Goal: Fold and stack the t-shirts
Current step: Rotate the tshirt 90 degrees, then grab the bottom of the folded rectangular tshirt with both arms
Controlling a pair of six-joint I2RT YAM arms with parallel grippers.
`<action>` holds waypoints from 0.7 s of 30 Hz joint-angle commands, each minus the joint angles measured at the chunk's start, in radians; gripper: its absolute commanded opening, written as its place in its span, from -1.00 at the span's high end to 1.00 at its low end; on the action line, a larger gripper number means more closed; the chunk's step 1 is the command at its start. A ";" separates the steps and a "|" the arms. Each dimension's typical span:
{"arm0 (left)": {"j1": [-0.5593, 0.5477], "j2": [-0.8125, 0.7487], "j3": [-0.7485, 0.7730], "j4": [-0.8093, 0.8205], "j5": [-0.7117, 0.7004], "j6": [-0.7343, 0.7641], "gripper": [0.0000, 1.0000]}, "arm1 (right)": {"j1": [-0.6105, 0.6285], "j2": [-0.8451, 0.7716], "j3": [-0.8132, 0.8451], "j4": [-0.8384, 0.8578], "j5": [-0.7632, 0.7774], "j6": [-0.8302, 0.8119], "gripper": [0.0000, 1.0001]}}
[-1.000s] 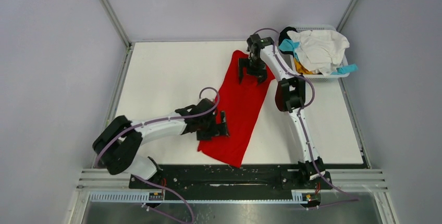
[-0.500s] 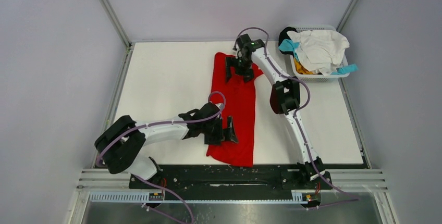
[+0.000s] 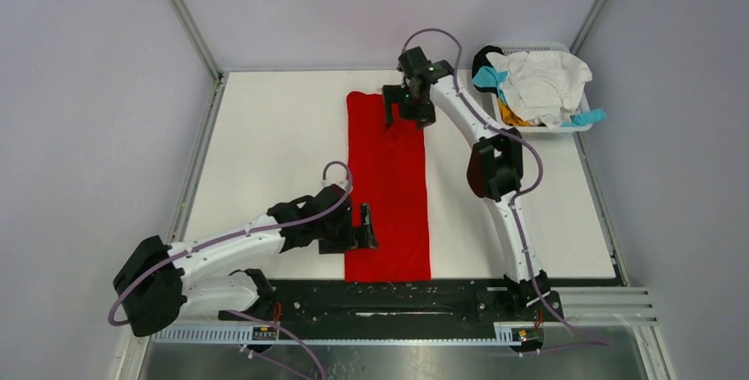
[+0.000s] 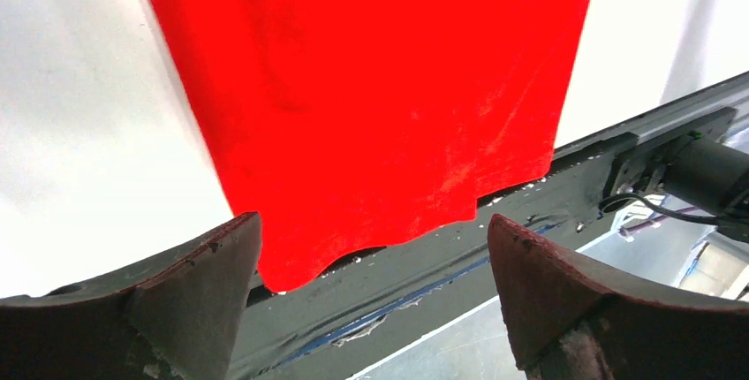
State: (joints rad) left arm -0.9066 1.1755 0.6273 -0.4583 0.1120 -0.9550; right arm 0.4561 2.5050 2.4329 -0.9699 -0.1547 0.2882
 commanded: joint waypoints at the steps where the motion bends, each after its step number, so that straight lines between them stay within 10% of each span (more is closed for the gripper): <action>1: -0.001 -0.110 -0.029 -0.060 -0.107 -0.038 -0.98 | 0.063 -0.274 -0.165 0.009 0.148 0.001 -0.99; 10: -0.003 -0.176 -0.147 -0.049 -0.053 -0.080 -0.94 | 0.118 -0.828 -1.073 0.316 0.159 0.173 -0.99; 21: -0.038 -0.176 -0.248 0.070 0.037 -0.119 -0.23 | 0.273 -1.293 -1.817 0.497 -0.129 0.408 -0.72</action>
State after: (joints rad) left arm -0.9318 0.9863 0.4076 -0.4583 0.1169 -1.0466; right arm 0.6552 1.3075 0.7116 -0.5755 -0.1539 0.5774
